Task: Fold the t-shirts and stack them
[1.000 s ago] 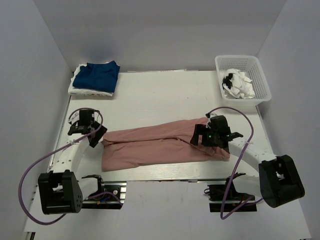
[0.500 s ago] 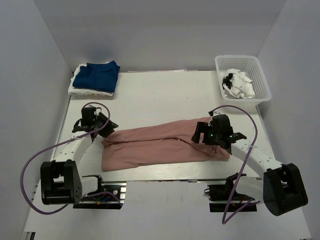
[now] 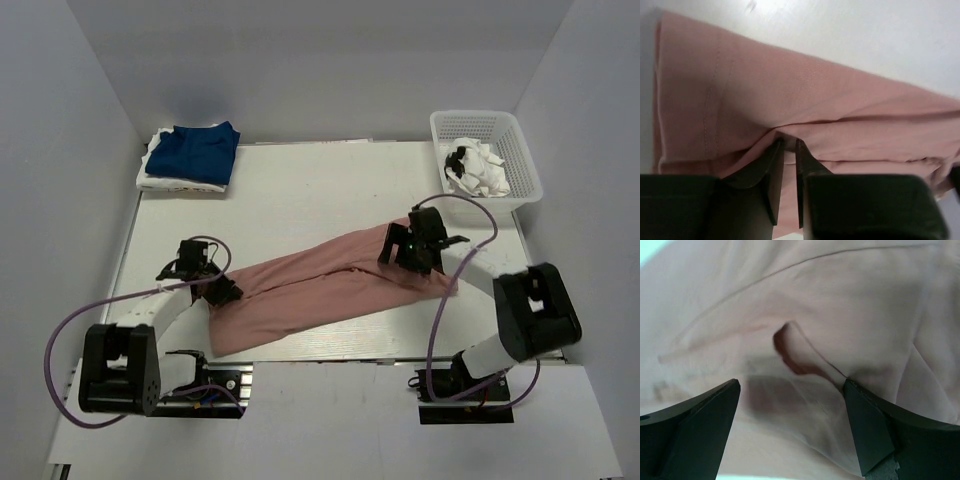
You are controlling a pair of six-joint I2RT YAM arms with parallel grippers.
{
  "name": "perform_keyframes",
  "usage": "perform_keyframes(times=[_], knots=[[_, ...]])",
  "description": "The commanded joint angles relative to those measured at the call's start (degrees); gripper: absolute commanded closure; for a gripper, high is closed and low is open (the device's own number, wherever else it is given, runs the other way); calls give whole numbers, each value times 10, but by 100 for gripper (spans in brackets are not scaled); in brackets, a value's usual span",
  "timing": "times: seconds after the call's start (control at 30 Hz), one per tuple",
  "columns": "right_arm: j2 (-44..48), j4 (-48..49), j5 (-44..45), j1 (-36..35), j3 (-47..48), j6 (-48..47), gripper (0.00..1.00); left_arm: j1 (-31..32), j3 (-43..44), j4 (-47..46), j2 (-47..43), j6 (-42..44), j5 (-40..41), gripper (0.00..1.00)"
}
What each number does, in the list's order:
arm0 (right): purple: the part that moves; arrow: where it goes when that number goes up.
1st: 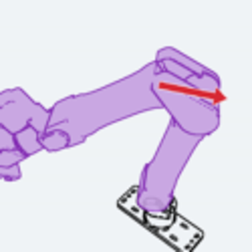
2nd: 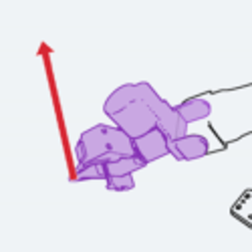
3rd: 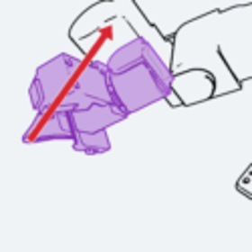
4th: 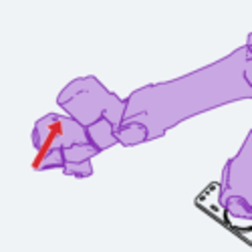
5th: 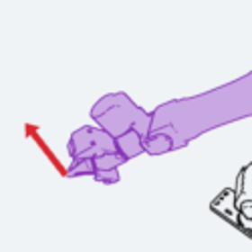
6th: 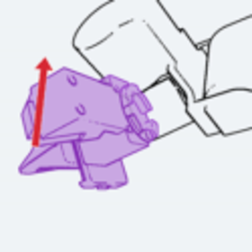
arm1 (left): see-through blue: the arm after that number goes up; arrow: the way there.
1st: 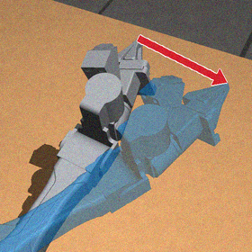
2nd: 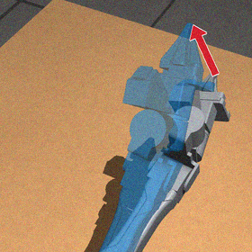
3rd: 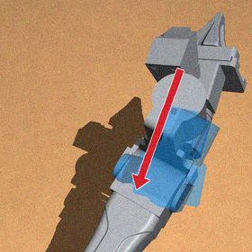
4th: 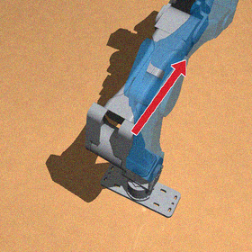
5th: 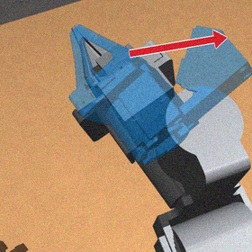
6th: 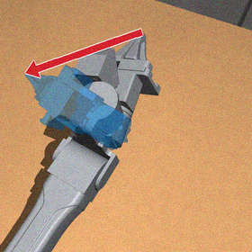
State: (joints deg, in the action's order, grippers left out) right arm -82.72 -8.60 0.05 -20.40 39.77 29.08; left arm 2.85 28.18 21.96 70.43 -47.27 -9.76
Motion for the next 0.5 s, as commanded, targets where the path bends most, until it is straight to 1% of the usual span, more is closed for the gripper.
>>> perform_keyframes(times=[0.0, 0.03, 0.07, 0.1, 0.13, 0.17, 0.2, 0.23, 0.27, 0.3, 0.33, 0.37, 0.4, 0.47], knots=[[-90, 43, 54, 15, 59, 30, 10, 22, -44, 114, -50, -23, 36, 74], [-109, 52, 46, 19, 77, 27, 10, 22, -54, 124, -65, -28, 28, 75], [-165, 57, 37, 24, 115, 17, 10, 29, -59, 134, -82, -36, 28, 75], [-188, 66, 23, 24, 167, 12, 10, 35, -66, 141, -99, -42, 13, 75], [-237, 50, 12, 24, 199, 10, 10, 43, -73, 141, -130, -48, 1, 75], [-288, 38, 4, 26, 300, -15, 10, 43, -80, 141, -144, -49, -23, 75], [-312, 36, 5, 24, 332, -24, 10, 50, -81, 141, -154, -49, -33, 75], [-359, 19, -18, 25, 365, -32, 10, 58, -81, 141, -163, -49, -47, 75], [-403, 3, -27, 26, 473, -63, 10, 64, -70, 147, -170, -39, -54, 72], [-434, -15, -36, 27, 509, -74, 10, 64, -60, 147, -170, -28, -59, 70], [-443, -42, -47, 27, 535, -95, 10, 79, -26, 162, -170, -10, -59, 67], [-448, -61, -46, 26, 583, -106, 10, 84, -6, 169, -170, 0, -54, 64], [-431, -59, -47, 23, 585, -123, 10, 90, 32, 169, -170, 9, -54, 61], [-405, -35, -44, 20, 557, -145, 10, 107, 64, 169, -170, 34, -33, 41]])
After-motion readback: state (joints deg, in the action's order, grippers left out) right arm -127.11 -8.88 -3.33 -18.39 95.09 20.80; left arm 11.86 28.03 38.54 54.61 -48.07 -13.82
